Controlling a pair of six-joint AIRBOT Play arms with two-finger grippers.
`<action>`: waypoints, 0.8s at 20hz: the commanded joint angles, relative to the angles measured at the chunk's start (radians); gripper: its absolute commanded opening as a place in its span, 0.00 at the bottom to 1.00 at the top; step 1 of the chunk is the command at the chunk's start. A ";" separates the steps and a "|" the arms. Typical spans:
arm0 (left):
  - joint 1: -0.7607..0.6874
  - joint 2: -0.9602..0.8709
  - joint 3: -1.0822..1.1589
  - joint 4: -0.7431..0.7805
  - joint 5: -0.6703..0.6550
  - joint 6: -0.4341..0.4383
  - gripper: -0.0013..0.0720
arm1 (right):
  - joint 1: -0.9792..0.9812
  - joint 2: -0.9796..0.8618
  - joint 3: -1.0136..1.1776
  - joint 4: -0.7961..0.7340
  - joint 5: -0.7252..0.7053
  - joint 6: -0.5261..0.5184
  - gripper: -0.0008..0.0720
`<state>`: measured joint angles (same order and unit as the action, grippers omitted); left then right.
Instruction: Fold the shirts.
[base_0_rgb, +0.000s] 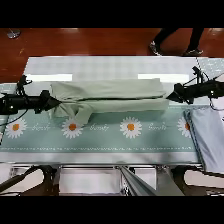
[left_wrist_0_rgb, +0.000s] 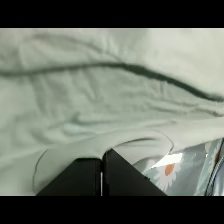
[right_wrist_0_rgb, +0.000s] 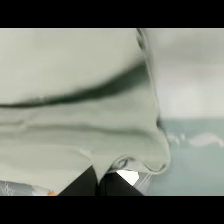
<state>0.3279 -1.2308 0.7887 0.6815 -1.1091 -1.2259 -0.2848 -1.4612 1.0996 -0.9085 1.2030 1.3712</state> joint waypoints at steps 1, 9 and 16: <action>-0.049 -0.191 0.170 0.002 0.035 -0.037 0.05 | 0.044 -0.139 0.171 0.047 -0.007 0.032 0.06; -0.093 -0.504 0.579 0.157 -0.008 -0.186 0.05 | 0.095 -0.388 0.510 0.062 -0.040 0.121 0.06; -0.098 -0.556 0.645 0.159 -0.040 -0.162 0.96 | 0.094 -0.477 0.549 0.067 -0.027 0.133 0.65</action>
<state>0.2310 -1.7676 1.4082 0.8272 -1.1145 -1.3952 -0.1913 -1.9095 1.6318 -0.8448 1.1713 1.4967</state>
